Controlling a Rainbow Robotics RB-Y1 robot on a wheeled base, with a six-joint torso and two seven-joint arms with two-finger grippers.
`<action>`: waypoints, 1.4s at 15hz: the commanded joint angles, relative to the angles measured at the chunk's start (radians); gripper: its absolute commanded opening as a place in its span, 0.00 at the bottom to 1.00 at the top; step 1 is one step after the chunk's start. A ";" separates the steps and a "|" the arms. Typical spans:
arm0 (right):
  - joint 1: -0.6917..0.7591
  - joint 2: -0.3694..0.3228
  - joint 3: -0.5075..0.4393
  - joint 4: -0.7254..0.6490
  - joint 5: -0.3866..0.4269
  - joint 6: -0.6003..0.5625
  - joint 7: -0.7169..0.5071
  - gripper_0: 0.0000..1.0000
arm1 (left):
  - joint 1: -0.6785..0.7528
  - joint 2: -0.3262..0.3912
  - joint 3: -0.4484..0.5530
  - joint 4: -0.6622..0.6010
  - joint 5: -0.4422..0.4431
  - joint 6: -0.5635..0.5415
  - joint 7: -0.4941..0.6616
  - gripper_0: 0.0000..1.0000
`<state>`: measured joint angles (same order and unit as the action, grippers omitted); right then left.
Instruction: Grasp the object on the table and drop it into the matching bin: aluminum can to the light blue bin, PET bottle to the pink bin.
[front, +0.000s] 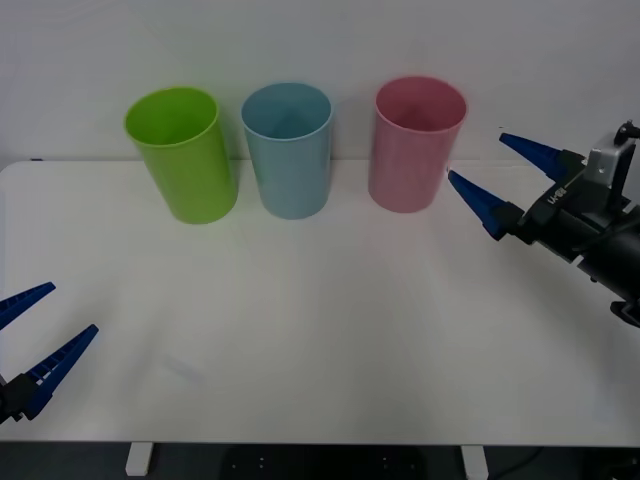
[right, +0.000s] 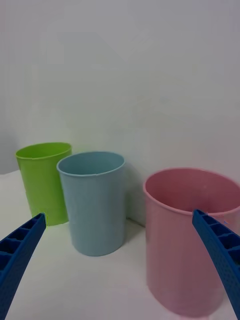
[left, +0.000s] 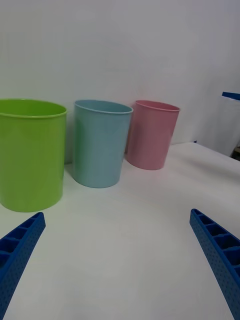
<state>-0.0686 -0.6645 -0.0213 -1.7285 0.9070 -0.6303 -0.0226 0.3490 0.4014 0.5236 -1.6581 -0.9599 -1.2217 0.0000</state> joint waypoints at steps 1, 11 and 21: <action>0.082 0.009 -0.055 -0.036 -0.008 -0.094 0.023 1.00 | 0.000 0.000 0.000 0.000 0.000 0.000 0.000 1.00; 0.291 0.065 -0.204 -0.072 -0.007 -0.381 0.141 1.00 | 0.000 0.000 0.000 0.000 0.000 0.000 0.000 1.00; 0.415 0.105 -0.212 -0.072 -0.002 -0.385 0.253 1.00 | 0.000 0.000 0.000 0.000 0.000 0.000 0.000 1.00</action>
<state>0.3398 -0.5626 -0.2331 -1.8011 0.9038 -1.0170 0.2341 0.3491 0.4014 0.5236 -1.6581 -0.9599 -1.2217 0.0000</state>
